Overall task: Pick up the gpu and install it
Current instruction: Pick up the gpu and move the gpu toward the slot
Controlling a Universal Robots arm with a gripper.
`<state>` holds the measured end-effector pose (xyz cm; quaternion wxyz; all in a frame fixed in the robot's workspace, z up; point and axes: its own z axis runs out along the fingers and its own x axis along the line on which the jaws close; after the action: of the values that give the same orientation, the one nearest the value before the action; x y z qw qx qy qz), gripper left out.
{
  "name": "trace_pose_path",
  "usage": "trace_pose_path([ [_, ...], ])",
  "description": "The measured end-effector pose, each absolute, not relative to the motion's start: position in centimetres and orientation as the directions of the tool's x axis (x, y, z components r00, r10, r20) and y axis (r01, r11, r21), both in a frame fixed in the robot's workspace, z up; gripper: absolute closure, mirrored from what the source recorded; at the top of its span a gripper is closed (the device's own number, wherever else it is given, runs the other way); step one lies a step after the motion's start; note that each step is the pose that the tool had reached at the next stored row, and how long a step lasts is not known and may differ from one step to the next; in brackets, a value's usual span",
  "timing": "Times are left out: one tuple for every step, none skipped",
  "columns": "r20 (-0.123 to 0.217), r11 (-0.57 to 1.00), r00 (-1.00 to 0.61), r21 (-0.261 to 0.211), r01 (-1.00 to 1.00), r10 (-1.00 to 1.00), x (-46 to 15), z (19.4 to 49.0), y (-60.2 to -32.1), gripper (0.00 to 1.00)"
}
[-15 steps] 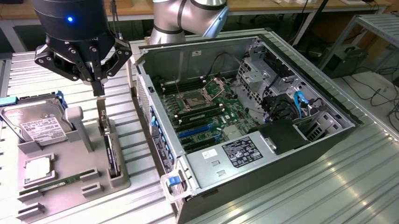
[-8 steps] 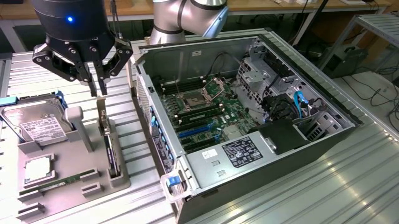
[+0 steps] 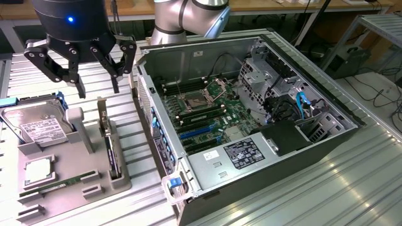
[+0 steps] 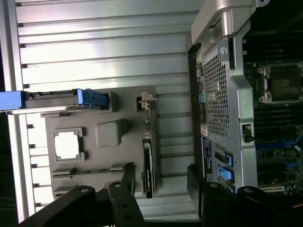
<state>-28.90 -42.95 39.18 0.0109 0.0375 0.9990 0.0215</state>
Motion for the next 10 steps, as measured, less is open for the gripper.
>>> trace_pose_path([
  [-0.02,0.997,-0.997,0.043,0.071,0.072,-28.9,39.17,-42.95,0.46],
  [-0.02,0.997,-0.998,0.043,0.065,0.066,-28.9,39.16,-42.95,0.4],
  [-0.02,0.997,-0.998,0.043,0.061,0.062,-28.9,39.15,-42.95,0.4],
  [-0.02,0.997,-0.998,0.043,0.059,0.06,-28.9,39.13,-42.95,0.4],
  [-0.02,0.997,-0.998,0.043,0.058,0.059,-28.9,39.09,-42.95,0.4],
  [-0.02,0.997,-0.998,0.043,0.058,0.059,-28.9,39.02,-42.95,0.4],
  [-0.02,0.997,-0.998,0.043,0.057,0.058,-28.91,38.93,-42.95,0.4],
  [-0.02,0.997,-0.998,0.043,0.057,0.058,-28.9,38.79,-42.95,0.4],
  [-0.02,0.998,-0.998,0.043,0.056,0.057,-28.92,38.47,-42.95,0.4],
  [-0.02,0.998,-0.998,0.043,0.055,0.056,-28.94,38.32,-42.95,0.4],
])
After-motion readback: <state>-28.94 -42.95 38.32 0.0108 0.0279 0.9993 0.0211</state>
